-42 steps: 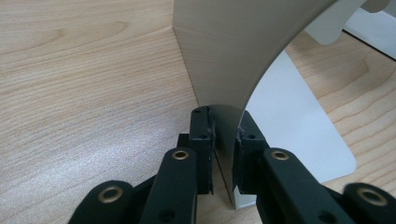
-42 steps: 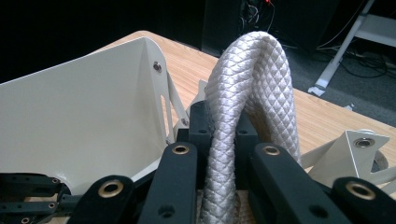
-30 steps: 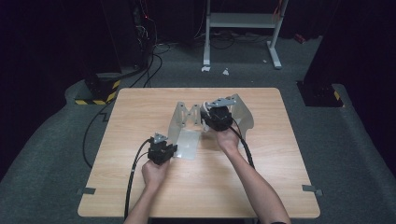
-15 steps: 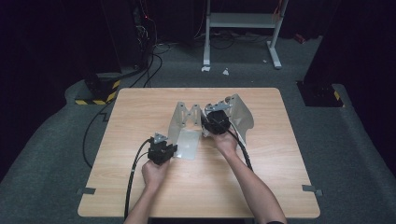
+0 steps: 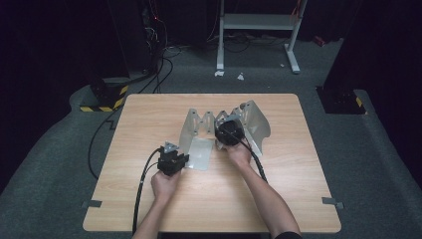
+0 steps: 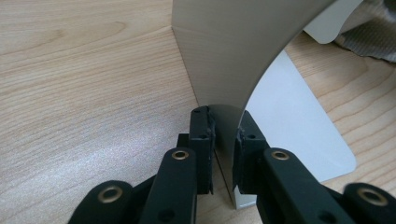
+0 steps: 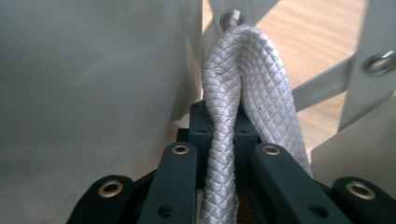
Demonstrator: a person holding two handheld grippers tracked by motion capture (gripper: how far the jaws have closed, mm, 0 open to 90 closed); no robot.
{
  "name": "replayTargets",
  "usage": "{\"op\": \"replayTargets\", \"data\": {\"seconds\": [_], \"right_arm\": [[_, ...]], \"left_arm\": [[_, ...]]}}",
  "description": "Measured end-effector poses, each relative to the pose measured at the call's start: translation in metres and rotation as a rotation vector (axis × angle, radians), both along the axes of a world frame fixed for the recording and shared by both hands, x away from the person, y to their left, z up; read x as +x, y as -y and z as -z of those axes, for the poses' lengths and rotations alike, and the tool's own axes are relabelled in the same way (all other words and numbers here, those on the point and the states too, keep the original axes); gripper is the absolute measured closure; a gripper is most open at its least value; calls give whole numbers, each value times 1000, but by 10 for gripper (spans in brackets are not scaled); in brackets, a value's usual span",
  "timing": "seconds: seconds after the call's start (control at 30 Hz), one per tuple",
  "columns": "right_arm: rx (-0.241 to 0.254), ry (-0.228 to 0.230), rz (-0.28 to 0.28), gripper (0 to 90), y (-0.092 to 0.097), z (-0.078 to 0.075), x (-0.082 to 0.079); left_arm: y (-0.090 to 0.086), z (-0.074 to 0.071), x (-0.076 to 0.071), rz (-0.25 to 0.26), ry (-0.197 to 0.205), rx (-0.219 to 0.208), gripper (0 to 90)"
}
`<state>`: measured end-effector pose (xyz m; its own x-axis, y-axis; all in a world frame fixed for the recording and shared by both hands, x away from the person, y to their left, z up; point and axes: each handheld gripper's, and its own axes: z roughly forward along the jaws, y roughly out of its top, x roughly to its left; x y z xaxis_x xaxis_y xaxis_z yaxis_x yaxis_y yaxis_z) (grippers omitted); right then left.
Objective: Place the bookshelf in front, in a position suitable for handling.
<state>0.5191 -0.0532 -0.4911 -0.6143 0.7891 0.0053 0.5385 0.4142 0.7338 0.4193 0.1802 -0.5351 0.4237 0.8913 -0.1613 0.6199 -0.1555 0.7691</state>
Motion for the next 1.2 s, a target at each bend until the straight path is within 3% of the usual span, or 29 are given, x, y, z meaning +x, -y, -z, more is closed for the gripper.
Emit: {"op": "replayTargets", "data": {"seconds": [0.07, 0.23, 0.4, 0.5, 0.67, 0.97, 1.2], "right_arm": [[-11, -15, 0, 836, 0, 5, 1], [24, -22, -11, 836, 1, 4, -1], [79, 12, -31, 837, 3, -13, -8], [139, 35, -43, 837, 9, -29, -14], [176, 87, -67, 837, 14, -53, -24], [185, 154, -104, 837, 18, -76, -40], [175, 159, -124, 837, 19, -77, -51]], "left_arm": [[0, 0, 0, 0, 0, 0, 802], [0, 0, 0, 0, 0, 0, 801], [0, 0, 0, 0, 0, 0, 801], [0, 0, 0, 0, 0, 0, 801], [0, 0, 0, 0, 0, 0, 801], [0, 0, 0, 0, 0, -1, 800], [0, 0, 0, 1, 1, 1, 800]]}}
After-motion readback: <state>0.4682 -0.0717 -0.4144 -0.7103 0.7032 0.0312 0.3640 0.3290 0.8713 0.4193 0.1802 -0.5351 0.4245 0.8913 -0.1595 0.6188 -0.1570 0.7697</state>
